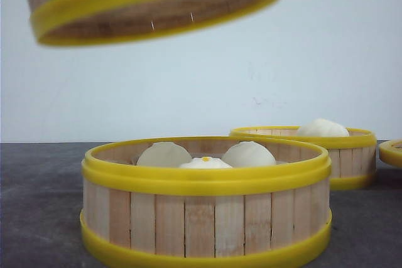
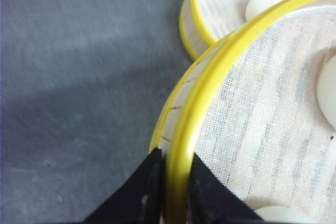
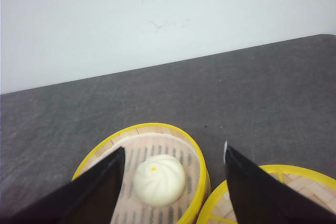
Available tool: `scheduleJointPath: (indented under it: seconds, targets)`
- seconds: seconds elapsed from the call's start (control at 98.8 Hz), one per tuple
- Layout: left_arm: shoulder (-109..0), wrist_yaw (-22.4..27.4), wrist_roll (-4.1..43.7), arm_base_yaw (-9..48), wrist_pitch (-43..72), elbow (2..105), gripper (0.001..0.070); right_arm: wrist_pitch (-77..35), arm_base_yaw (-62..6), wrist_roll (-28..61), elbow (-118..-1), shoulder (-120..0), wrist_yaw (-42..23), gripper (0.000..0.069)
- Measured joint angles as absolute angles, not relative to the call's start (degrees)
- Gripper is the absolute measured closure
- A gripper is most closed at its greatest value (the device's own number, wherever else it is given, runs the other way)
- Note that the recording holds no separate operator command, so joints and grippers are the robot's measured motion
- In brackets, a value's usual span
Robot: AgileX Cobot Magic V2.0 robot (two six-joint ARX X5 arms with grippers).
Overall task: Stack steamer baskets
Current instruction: 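Grip the rim with the left gripper and lift the basket up, then lower the held basket onto the front steamer basket with the left gripper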
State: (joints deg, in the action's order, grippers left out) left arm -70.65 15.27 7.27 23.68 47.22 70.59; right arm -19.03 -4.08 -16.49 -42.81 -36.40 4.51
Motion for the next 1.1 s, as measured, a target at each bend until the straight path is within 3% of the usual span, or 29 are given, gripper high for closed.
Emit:
scheduleJointPath:
  seconds: [0.324,0.506,1.104]
  targets:
    - [-77.41,14.83,7.22,27.62,44.80,69.41,0.0679,-19.51,-4.93,-16.49,-42.81,-36.91,4.51,0.0323]
    - [-81.23,10.59,7.16,29.58,44.56,69.41,0.0679,-19.94,-4.93,-16.49,-42.81,-37.43,4.51,0.0323]
    - [-85.03,10.48,7.18,31.05,41.63,69.36,0.0679,-20.01,-5.26,-16.29,-42.81,-38.48,4.51,0.0323]
